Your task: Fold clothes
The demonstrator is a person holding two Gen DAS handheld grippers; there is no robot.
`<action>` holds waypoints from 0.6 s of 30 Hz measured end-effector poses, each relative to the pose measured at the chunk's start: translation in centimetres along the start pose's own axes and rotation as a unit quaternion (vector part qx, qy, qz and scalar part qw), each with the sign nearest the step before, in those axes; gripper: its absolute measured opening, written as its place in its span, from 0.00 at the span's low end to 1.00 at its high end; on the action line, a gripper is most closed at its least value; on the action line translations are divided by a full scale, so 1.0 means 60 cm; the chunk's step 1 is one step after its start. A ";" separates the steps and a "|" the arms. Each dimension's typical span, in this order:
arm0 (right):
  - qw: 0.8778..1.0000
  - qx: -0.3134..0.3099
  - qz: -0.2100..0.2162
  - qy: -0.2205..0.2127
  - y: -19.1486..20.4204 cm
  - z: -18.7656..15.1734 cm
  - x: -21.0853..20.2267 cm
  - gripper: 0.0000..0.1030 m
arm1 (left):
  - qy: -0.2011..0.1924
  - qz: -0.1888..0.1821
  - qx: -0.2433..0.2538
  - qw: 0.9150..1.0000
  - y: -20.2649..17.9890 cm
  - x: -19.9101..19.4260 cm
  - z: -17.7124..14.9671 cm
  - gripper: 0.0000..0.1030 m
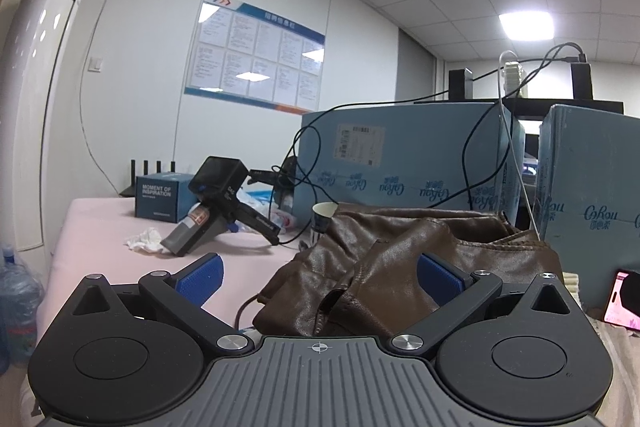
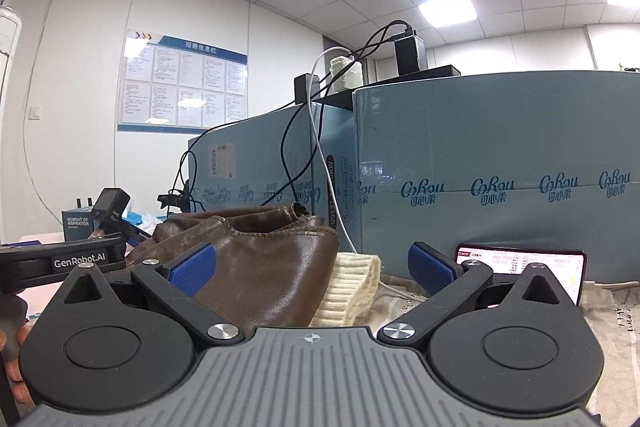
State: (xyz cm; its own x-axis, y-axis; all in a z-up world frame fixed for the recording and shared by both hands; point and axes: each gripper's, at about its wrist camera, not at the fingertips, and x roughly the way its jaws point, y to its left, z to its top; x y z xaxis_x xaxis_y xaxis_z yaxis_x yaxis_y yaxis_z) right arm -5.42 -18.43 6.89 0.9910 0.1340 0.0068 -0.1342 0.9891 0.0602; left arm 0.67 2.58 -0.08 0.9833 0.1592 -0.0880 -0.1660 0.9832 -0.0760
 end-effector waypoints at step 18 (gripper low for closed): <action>0.999 0.014 0.030 0.021 -0.005 0.000 0.009 1.00 | -0.020 -0.033 0.023 0.999 -0.012 -0.015 0.000 1.00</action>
State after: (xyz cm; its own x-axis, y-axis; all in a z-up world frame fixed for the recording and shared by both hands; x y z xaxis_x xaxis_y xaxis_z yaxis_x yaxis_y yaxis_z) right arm -4.84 -18.66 6.90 0.9802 0.1959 -0.0304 -0.1926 0.9773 0.0878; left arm -0.12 1.74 0.05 0.9943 0.0970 -0.0437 -0.0985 0.9946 -0.0337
